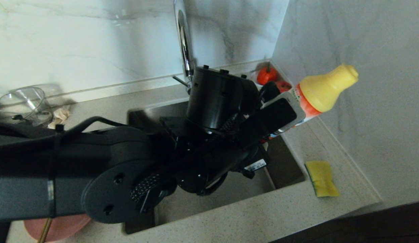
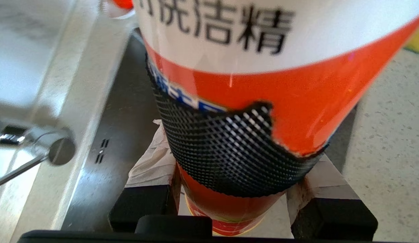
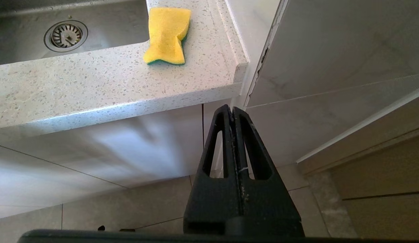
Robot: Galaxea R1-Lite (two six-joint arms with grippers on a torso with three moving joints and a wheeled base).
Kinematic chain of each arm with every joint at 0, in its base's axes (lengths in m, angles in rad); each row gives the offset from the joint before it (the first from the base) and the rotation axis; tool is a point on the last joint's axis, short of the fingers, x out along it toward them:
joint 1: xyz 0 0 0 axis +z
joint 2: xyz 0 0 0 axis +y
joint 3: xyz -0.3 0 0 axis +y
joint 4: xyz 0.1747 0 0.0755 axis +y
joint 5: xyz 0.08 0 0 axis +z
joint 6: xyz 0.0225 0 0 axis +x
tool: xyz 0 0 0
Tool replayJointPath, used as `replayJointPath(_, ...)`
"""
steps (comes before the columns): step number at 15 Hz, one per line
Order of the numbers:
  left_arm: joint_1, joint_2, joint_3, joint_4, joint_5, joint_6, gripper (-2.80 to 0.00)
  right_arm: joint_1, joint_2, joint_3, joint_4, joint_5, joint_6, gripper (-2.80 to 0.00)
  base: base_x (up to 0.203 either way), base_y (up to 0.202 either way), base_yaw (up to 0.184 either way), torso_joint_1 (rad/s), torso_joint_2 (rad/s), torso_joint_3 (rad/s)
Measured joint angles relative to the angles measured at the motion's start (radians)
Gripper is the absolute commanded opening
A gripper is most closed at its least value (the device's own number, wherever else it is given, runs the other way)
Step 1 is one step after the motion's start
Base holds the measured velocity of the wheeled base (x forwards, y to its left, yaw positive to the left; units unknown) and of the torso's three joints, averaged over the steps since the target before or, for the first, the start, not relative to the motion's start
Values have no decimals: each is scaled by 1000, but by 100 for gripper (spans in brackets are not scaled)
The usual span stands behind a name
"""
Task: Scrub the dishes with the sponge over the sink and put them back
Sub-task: Squeeze it onto the sponge
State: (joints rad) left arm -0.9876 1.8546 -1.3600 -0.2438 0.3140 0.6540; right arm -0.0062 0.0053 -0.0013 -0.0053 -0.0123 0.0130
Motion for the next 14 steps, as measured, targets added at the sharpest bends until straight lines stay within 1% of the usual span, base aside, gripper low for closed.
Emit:
replayJointPath(3,-27,37,-7,0,23,52,-280,0,0,1,0,0,0,-280,0,0,0,0,0,0)
replayJointPath(8,-35,98,7,17,33,102,-280,0,0,0,0,0,0,-280,0,0,0,0,0,0)
replayJointPath(11,-37,128,28,19,53,159,-280,0,0,1,0,0,0,-280,0,0,0,0,0,0)
replayJointPath(14,-40,161,26,9,72,181,-280,0,0,0,0,0,0,-280,0,0,0,0,0,0)
